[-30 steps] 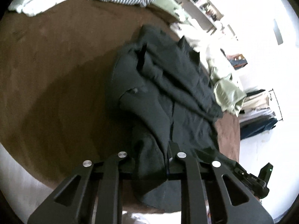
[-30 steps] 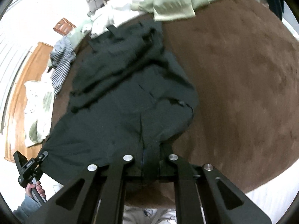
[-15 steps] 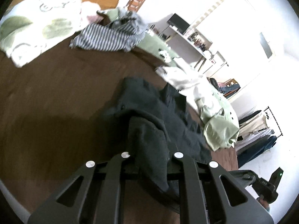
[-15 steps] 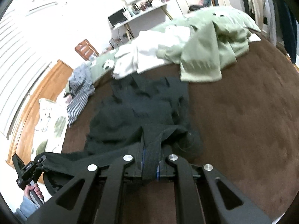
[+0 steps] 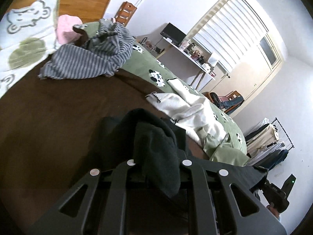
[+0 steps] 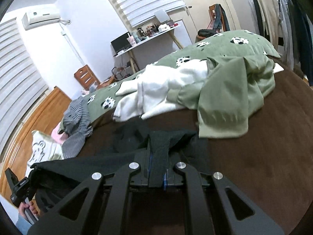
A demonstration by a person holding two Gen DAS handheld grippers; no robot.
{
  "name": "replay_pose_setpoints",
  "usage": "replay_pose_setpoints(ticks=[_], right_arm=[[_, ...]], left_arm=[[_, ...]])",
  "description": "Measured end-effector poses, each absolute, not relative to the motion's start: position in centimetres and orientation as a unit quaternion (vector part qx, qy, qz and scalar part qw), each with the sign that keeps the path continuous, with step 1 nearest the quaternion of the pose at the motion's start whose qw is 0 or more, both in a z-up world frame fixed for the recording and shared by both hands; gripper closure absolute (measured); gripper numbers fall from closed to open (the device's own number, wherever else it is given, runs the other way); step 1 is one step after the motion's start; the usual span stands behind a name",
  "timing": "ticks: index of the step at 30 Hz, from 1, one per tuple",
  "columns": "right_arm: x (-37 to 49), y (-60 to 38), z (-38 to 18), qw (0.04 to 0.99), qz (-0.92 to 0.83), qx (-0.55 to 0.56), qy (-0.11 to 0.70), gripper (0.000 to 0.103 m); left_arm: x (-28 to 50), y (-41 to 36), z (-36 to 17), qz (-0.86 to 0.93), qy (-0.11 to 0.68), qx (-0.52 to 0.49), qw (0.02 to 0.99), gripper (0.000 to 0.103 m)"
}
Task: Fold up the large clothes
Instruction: 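Lift the held hem with both grippers and fold it toward the collar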
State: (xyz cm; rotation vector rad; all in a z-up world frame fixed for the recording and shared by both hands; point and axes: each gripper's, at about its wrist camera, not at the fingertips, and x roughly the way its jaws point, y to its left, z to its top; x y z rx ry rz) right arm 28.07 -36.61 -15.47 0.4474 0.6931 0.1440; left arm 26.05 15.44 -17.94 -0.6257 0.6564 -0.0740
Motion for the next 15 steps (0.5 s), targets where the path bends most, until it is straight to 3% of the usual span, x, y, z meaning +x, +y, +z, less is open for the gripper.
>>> replay_pose_setpoints(ticks=[15], right_arm=[[44.8,-33.9,-22.0,0.924,0.018,0.17,0.341,0.095]], left_arm=[[45.4,16.0,-25.1,-0.071,0.37,-0.254,0.891,0.087]])
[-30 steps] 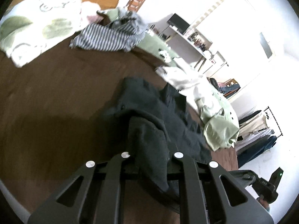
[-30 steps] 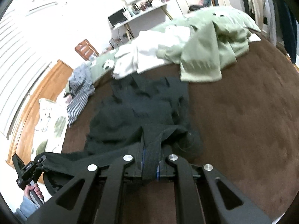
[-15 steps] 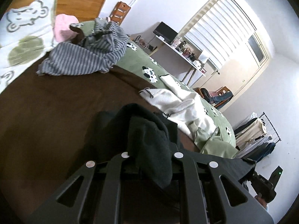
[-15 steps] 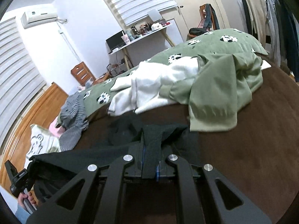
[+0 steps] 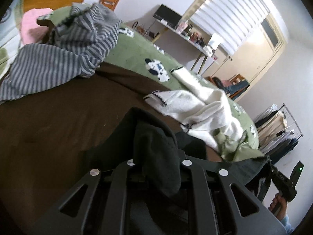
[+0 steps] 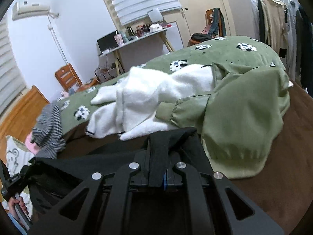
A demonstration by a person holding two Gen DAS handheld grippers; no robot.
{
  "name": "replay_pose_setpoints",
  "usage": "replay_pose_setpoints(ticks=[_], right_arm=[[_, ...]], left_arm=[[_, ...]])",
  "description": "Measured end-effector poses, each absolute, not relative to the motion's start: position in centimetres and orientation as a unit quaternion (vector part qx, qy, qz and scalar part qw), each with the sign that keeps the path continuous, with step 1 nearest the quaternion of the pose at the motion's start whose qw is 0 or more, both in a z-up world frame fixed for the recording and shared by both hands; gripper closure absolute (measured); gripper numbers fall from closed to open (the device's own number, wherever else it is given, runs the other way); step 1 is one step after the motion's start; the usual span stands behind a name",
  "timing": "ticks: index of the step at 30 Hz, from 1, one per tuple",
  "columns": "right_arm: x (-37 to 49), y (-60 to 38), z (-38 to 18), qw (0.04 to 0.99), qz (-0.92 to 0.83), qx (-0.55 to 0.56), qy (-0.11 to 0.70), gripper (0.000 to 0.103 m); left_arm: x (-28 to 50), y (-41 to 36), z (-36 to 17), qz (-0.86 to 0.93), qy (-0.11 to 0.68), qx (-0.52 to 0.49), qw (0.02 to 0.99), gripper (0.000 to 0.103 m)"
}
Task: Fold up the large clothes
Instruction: 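Lift the held hem with both grippers and fold it toward the collar, then lower the folded hem onto the jacket and open both grippers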
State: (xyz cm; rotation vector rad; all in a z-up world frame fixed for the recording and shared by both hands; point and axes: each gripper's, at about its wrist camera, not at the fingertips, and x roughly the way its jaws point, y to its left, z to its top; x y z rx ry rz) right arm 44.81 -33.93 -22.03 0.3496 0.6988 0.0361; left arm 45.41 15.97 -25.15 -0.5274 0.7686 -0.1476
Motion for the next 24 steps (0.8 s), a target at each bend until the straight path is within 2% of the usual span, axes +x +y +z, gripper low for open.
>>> replay_pose_setpoints(ticks=[12,18,22,24], right_arm=[[54.9,-32.6,-32.4,0.903,0.025,0.113,0.415,0.095],[57.1,-32.4,-36.2,0.891,0.03,0.11,0.44,0.094],[57.3,-32.3,-36.8,0.889,0.03,0.112,0.443,0.093],[57.2,-32.1,-36.5,0.889,0.03,0.106,0.444,0.09]], left_arm=[[54.4,15.2,-35.4,-0.029,0.442,-0.233,0.866,0.087],[55.6,15.3,-37.7,-0.024,0.452,-0.233,0.861,0.084],[55.9,15.3,-38.3,-0.021,0.457,-0.235,0.858,0.082],[55.8,15.3,-38.2,-0.02,0.459,-0.239,0.856,0.08]])
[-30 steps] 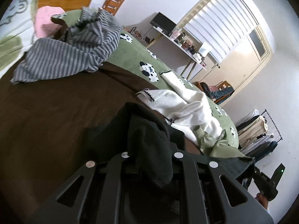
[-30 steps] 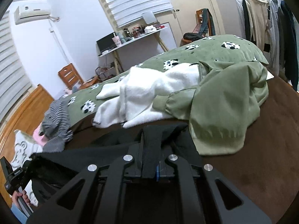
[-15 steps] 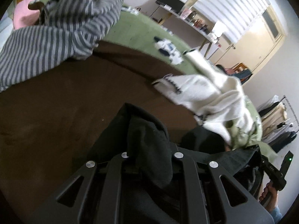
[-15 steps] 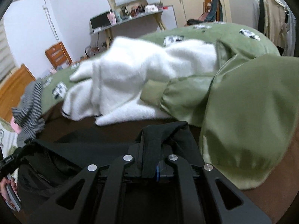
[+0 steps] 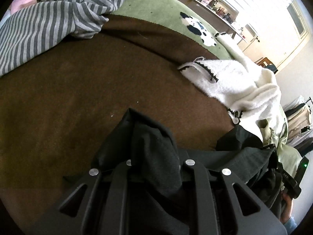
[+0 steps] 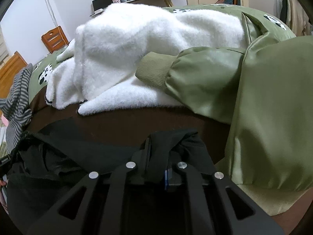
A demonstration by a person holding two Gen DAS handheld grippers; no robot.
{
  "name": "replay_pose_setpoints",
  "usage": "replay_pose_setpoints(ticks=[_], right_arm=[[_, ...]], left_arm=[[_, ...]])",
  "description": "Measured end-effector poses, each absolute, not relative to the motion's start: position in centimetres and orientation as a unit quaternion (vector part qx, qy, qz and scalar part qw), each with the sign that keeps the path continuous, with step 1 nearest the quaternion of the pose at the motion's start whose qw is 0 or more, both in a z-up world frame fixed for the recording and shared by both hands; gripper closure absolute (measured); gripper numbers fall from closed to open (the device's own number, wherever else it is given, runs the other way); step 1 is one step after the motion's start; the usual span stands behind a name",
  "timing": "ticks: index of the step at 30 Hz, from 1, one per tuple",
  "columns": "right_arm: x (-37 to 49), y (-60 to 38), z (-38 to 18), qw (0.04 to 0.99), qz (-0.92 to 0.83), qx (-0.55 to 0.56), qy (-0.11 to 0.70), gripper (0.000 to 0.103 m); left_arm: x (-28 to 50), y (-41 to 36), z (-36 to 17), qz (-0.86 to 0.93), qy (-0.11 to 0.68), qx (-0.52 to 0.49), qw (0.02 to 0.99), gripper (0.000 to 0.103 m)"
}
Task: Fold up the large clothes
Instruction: 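Lower the folded hem onto the jacket and open both grippers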
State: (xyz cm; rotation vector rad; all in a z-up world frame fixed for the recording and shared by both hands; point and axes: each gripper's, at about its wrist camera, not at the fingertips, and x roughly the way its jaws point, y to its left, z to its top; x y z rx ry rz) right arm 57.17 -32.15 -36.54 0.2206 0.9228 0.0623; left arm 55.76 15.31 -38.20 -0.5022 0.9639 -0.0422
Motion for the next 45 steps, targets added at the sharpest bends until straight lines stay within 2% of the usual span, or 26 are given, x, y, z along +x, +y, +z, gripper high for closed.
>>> replay_pose_setpoints(ticks=[1,3,4,5,6,7,9,10,11,15,16,22,27,33,37,45], right_arm=[[57.1,-32.1,-36.4,0.889,0.031,0.106,0.444,0.087],[56.9,-32.1,-35.9,0.887,0.034,0.108,0.447,0.079],[56.8,-32.2,-35.6,0.886,0.035,0.111,0.449,0.071],[56.7,-32.3,-35.4,0.885,0.037,0.115,0.45,0.061],[56.5,-32.4,-35.1,0.884,0.038,0.12,0.451,0.056],[56.4,-32.4,-34.8,0.883,0.038,0.122,0.451,0.051],[56.2,-32.3,-34.1,0.883,0.041,0.123,0.45,0.045],[56.1,-32.3,-33.8,0.883,0.043,0.124,0.45,0.039],[56.0,-32.3,-33.5,0.883,0.045,0.127,0.45,0.029],[55.7,-32.5,-31.8,0.884,0.051,0.139,0.444,0.013],[55.5,-32.6,-31.1,0.888,0.043,0.136,0.437,0.005],[55.0,-33.4,-28.1,0.894,0.051,0.132,0.426,0.005],[53.9,-30.8,-28.0,0.894,0.07,0.069,0.437,0.005],[52.6,-26.2,-31.3,0.876,0.087,0.006,0.474,0.005],[52.6,-24.7,-34.6,0.855,0.096,0.013,0.509,0.005],[54.5,-24.8,-38.7,0.842,0.064,0.02,0.535,0.005]], left_arm=[[55.7,15.4,-38.1,-0.02,0.46,-0.243,0.854,0.078],[55.7,15.4,-37.6,-0.022,0.462,-0.251,0.85,0.066],[55.6,15.4,-37.3,-0.023,0.463,-0.251,0.85,0.062],[55.5,15.4,-36.9,-0.024,0.461,-0.25,0.851,0.048],[55.4,15.3,-36.5,-0.023,0.459,-0.247,0.853,0.038],[55.3,15.2,-35.9,-0.022,0.458,-0.244,0.854,0.037],[55.1,15.2,-34.9,-0.024,0.455,-0.245,0.856,0.023],[54.9,15.3,-34.1,-0.023,0.448,-0.244,0.86,0.02],[54.6,15.5,-33.4,-0.018,0.44,-0.241,0.865,0.014],[53.9,16.7,-30.4,-0.013,0.412,-0.243,0.878,0.009],[53.8,17.0,-29.9,-0.011,0.409,-0.242,0.88,0.009],[52.1,16.4,-27.7,-0.022,0.417,-0.211,0.884,0.007],[50.1,13.4,-28.1,-0.031,0.45,-0.15,0.88,0.007],[48.5,10.0,-31.2,-0.054,0.491,-0.141,0.858,0.007],[49.3,8.9,-33.5,-0.057,0.506,-0.169,0.844,0.007],[54.0,7.6,-35.4,-0.041,0.519,-0.154,0.84,0.007]])
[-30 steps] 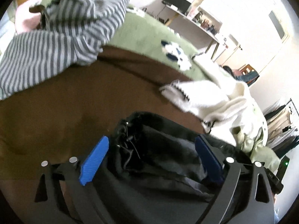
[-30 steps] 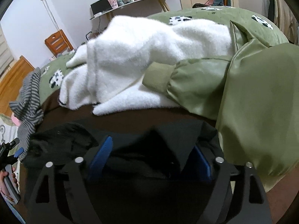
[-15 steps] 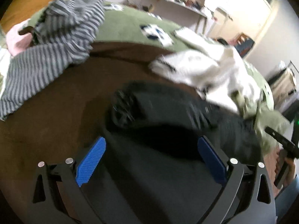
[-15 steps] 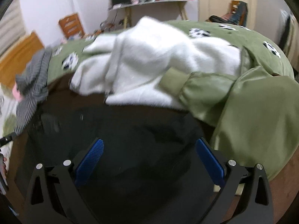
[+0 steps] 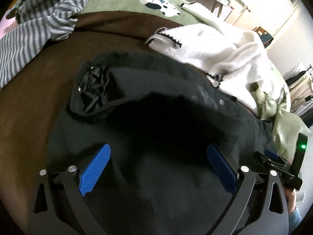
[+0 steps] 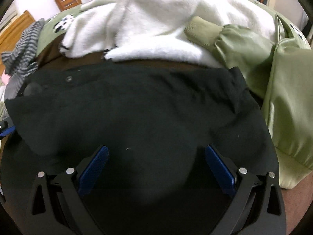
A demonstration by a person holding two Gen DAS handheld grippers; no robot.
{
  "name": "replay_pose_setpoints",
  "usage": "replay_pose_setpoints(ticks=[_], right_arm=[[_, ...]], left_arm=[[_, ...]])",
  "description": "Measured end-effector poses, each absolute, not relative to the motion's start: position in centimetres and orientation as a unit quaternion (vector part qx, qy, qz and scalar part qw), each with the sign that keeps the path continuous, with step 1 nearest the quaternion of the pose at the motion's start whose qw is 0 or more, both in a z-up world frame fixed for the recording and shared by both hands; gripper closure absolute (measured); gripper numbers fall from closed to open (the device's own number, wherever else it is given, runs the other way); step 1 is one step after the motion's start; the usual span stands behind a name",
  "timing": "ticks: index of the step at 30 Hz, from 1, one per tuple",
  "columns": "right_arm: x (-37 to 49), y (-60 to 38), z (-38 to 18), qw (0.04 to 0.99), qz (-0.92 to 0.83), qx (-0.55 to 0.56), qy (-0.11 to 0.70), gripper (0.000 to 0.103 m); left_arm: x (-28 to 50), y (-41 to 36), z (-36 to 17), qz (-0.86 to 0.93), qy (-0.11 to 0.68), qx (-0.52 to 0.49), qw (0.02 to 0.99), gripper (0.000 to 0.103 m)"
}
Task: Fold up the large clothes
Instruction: 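Lower the folded hem onto the jacket and open both grippers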
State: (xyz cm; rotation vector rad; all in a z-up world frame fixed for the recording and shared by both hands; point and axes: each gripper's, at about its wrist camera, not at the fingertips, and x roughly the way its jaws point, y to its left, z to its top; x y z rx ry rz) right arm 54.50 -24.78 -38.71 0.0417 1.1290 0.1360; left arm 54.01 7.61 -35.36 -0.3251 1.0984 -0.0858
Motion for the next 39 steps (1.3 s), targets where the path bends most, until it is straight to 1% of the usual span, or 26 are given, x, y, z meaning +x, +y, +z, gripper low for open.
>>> replay_pose_setpoints(ticks=[13,22,29,36,39], right_arm=[[59.1,-26.0,-41.6,0.848,0.036,0.009,0.528,0.005],[61.5,-27.2,-42.4,0.854,0.007,0.01,0.52,0.005],[61.3,-26.6,-41.9,0.857,0.009,0.004,0.515,0.005],[59.5,-26.6,-37.2,0.877,0.028,0.009,0.48,0.005],[57.2,-27.1,-34.3,0.888,0.036,0.011,0.459,0.005]], left_arm=[[60.0,6.7,-39.6,-0.005,0.532,-0.101,0.841,0.006],[62.0,7.2,-40.8,0.013,0.519,-0.069,0.852,0.006],[61.5,7.8,-39.1,0.01,0.504,-0.077,0.86,0.007],[59.0,9.0,-33.9,0.001,0.478,-0.063,0.876,0.007],[57.6,9.1,-31.9,-0.007,0.474,-0.06,0.878,0.007]])
